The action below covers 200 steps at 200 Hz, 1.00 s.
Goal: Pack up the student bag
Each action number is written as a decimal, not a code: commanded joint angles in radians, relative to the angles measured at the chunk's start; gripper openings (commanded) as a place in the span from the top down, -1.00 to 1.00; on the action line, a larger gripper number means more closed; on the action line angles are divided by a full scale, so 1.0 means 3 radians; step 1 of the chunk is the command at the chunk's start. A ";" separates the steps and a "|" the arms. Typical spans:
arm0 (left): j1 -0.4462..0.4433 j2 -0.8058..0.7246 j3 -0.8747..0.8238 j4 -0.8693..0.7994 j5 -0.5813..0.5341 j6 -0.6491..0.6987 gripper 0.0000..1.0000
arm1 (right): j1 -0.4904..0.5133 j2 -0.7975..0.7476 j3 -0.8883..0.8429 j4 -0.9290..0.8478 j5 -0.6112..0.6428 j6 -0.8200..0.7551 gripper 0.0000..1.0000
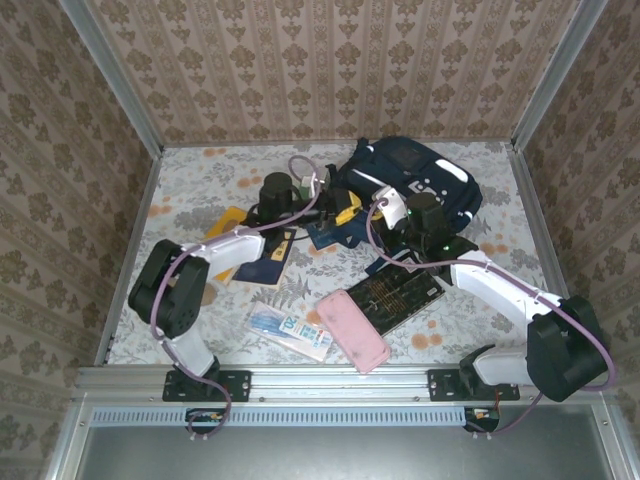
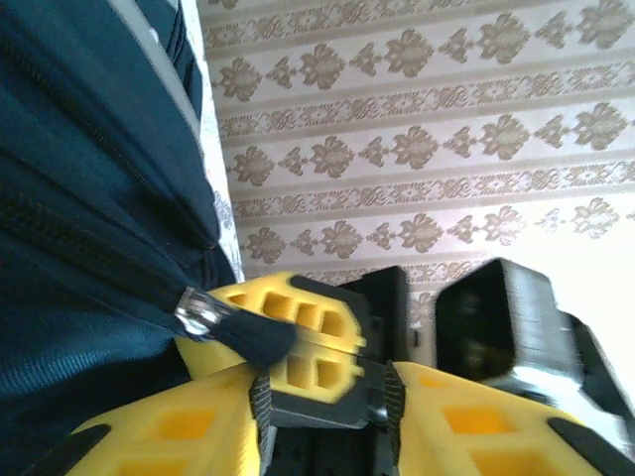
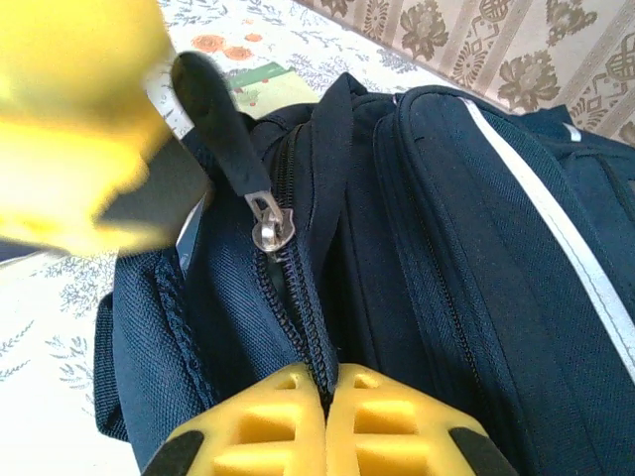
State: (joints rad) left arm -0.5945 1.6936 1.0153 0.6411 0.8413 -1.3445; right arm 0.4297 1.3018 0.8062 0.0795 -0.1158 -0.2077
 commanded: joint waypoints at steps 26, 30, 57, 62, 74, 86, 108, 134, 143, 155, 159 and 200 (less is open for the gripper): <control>0.0160 -0.0730 0.0448 -0.2480 -0.0181 0.1974 0.19 | -0.0030 -0.0144 0.0024 0.0134 -0.0217 0.0026 1.00; 0.0150 -0.0750 0.0526 -0.2735 -0.0248 0.2169 0.19 | -0.0028 -0.0146 0.0027 0.0130 -0.0230 0.0037 1.00; 0.0141 -0.0718 0.0863 -0.3521 -0.0454 0.2769 0.17 | -0.0029 -0.0162 0.0027 0.0112 -0.0323 0.0053 1.00; 0.0146 -0.0696 0.0904 -0.3599 -0.0462 0.2834 0.15 | -0.0024 -0.0166 0.0027 0.0103 -0.0336 0.0049 1.00; 0.0152 -0.0628 0.0985 -0.3706 -0.0475 0.3005 0.09 | -0.0026 -0.0176 0.0023 0.0089 -0.0385 0.0038 1.00; 0.0141 -0.0545 0.1070 -0.3811 -0.0517 0.3198 0.01 | -0.0026 -0.0196 0.0027 0.0056 -0.0434 0.0010 1.00; 0.0104 -0.0301 0.1279 -0.3978 -0.0511 0.3479 -0.06 | -0.0024 -0.0226 0.0025 0.0024 -0.0469 -0.0013 1.00; -0.0047 -0.0071 0.1553 -0.4191 -0.0855 0.3840 -0.11 | -0.0025 -0.0226 0.0021 0.0024 -0.0496 -0.0009 1.00; -0.0090 -0.0013 0.1623 -0.4211 -0.0944 0.3936 -0.12 | -0.0022 -0.0223 0.0027 0.0021 -0.0509 -0.0006 1.00; -0.0128 0.0062 0.1697 -0.4224 -0.1045 0.4053 -0.12 | -0.0022 -0.0223 0.0024 0.0026 -0.0519 -0.0005 1.00; -0.0141 0.0083 0.1718 -0.4233 -0.1082 0.4083 -0.12 | -0.0022 -0.0223 0.0025 0.0031 -0.0519 -0.0003 1.00; -0.0250 0.0148 0.1838 -0.4203 -0.1373 0.4418 -0.13 | -0.0021 -0.0223 0.0017 0.0054 -0.0552 0.0030 1.00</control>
State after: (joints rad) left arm -0.6548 1.7306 1.5223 -0.6022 0.5129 -0.1394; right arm 0.4225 1.2751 0.8047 0.0372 -0.2226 -0.2066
